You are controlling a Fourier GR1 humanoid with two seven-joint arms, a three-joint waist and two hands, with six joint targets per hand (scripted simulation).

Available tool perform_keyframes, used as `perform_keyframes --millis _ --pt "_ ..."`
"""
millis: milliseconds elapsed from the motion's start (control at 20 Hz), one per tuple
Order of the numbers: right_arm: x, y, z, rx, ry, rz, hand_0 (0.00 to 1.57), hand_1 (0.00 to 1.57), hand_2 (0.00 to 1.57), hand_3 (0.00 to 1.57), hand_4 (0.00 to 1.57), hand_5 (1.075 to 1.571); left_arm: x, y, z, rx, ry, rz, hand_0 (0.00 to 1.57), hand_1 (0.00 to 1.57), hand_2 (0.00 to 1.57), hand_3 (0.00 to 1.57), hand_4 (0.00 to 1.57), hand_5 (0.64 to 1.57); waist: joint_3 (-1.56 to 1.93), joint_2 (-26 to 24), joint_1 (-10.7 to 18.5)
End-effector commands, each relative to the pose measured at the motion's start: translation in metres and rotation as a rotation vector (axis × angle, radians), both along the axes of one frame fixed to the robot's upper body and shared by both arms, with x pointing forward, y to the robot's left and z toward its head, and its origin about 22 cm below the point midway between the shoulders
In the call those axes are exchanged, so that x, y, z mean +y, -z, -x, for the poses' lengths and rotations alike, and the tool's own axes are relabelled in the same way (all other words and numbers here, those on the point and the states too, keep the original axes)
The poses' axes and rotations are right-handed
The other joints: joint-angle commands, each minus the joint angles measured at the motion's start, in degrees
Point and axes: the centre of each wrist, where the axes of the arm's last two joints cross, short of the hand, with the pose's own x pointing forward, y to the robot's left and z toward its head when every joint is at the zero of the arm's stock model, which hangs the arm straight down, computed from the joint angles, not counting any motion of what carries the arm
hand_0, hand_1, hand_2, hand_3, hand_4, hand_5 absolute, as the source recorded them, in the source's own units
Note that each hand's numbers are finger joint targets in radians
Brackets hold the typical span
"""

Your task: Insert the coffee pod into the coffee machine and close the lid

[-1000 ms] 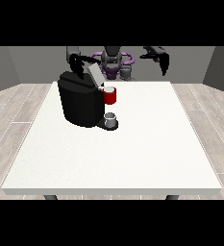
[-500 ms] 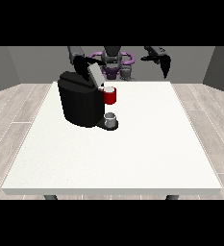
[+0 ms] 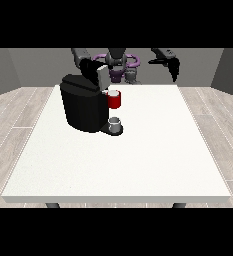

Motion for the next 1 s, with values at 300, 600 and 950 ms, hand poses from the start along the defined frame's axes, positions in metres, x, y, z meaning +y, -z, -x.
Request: perform_keyframes --millis 300,600,950 --pt "0.045 -0.039 -0.012 -0.071 -0.096 0.103 0.0 0.0 0.0 0.0 0.17 1.571 0.018 -0.004 -0.012 0.019 -0.042 0.007 0.0 0.0 0.0 0.0 0.19 1.571 0.05 1.2 -1.0" --pt "0.039 -0.031 -0.019 -0.064 -0.048 0.098 0.0 0.0 0.0 0.0 0.14 1.571 -0.015 0.001 0.002 0.009 0.018 -0.001 0.0 0.0 0.0 0.0 0.18 1.571 0.07 0.1 2.5" --pt "0.077 -0.025 -0.001 -0.113 -0.187 0.027 0.0 0.0 0.0 0.0 0.13 1.571 -0.004 0.013 -0.003 -0.031 -0.031 0.007 0.0 0.0 0.0 0.0 0.2 1.571 0.06 -1.2 -2.2"
